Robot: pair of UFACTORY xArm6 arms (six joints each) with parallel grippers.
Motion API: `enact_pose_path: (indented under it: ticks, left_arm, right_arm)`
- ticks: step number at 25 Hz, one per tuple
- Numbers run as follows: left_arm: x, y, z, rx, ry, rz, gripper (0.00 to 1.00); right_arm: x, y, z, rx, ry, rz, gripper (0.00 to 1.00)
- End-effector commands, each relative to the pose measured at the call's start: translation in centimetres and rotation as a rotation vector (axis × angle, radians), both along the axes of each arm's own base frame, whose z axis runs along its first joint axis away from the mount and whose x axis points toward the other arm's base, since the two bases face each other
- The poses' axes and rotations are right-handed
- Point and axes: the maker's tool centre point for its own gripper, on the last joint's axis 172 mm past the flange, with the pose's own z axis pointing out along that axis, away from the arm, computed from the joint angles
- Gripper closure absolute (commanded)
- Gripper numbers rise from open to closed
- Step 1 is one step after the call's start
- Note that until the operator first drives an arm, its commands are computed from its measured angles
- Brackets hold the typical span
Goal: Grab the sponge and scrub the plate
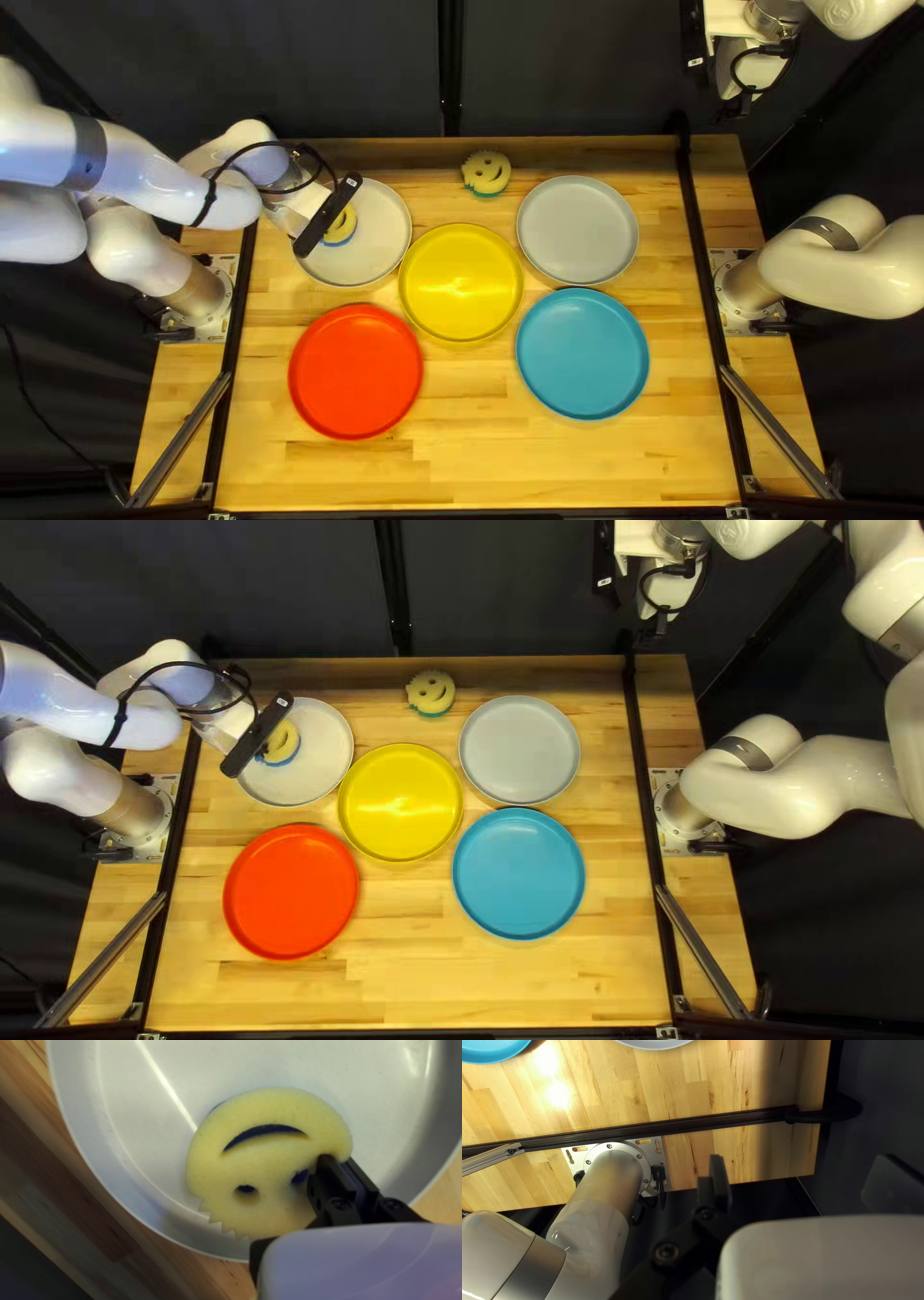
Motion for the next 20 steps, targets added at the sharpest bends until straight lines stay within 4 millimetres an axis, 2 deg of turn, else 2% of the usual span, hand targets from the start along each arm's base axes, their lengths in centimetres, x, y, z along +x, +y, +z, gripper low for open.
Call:
enact_pose_path:
  ticks: [1,5,8,20]
  left_arm:
    - [2.4,0.2,0.3,0.008,-0.015,-0.016,1.00]
    - [4.0,-0.1,0.4,0.013,-0.023,-0.037,1.00]
    - [4.3,-0.5,0.2,0.016,-0.025,-0.049,1.00]
    - [-0.3,-3.5,0.5,0.021,0.001,-0.050,1.00]
  right_arm:
    - [0.0,0.0,0.0,0.000,0.000,0.000,0.00]
    - [0.0,0.0,0.0,0.000,0.000,0.000,0.00]
    - [0.0,0.0,0.0,0.000,0.000,0.000,0.00]
    - [0.0,0.0,0.0,0.000,0.000,0.000,0.00]
